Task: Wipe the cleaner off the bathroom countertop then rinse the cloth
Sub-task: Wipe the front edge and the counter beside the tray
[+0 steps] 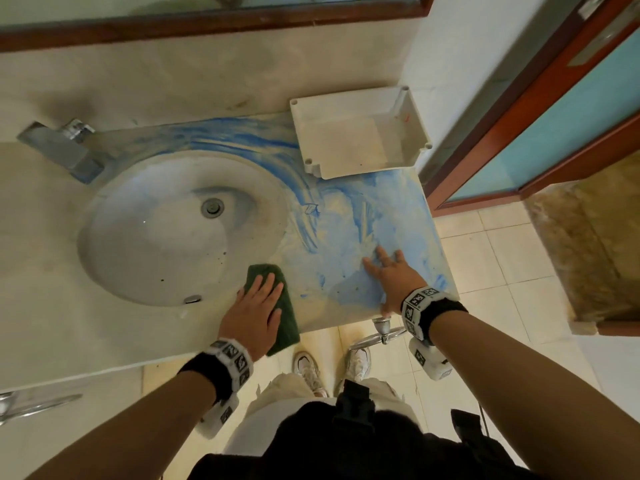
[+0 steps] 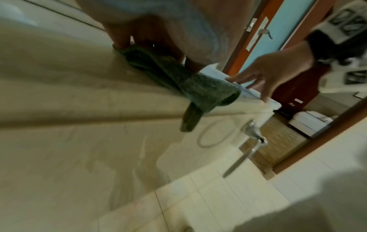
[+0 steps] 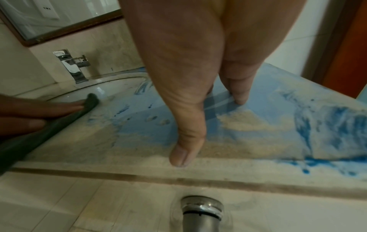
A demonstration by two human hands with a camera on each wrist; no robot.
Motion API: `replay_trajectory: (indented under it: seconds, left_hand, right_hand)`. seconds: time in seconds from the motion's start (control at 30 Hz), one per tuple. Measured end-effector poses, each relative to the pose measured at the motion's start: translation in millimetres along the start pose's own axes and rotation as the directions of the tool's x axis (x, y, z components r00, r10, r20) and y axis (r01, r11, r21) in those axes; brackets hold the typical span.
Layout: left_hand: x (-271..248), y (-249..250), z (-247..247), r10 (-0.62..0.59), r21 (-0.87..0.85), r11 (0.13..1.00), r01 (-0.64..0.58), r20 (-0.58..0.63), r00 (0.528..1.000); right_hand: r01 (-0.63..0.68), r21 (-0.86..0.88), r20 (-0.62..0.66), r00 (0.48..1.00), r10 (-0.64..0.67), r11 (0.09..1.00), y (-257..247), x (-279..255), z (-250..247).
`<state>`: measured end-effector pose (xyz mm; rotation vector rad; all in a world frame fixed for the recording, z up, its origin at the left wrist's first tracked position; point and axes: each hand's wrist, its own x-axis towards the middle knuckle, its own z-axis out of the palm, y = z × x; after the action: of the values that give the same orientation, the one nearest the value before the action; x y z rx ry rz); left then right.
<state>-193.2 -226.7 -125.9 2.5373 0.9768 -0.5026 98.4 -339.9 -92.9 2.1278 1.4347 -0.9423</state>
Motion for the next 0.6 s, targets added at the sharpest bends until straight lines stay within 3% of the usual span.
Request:
replay_trajectory:
  seconds: [0.13,0.43,0.6]
  left_hand:
    - [-37,-3,15,0.009,-0.019,1.0,-0.009,0.018,1.0]
    - [23,34,-6,0.034,0.043,0.998,-0.035,0.009,0.999]
    - [-24,11,20,0.05,0.018,0.999,-0.05,0.005,0.999]
  right_hand:
    - [0.005,0.012,0.0,1.0,-0.005,1.0,1,1,1]
    - [0.006,0.002,0.006,1.0,-0.006,1.0,1,1,0]
    - [0.014,0.004,-0.014,1.0,-0.014,1.0,2,0,1]
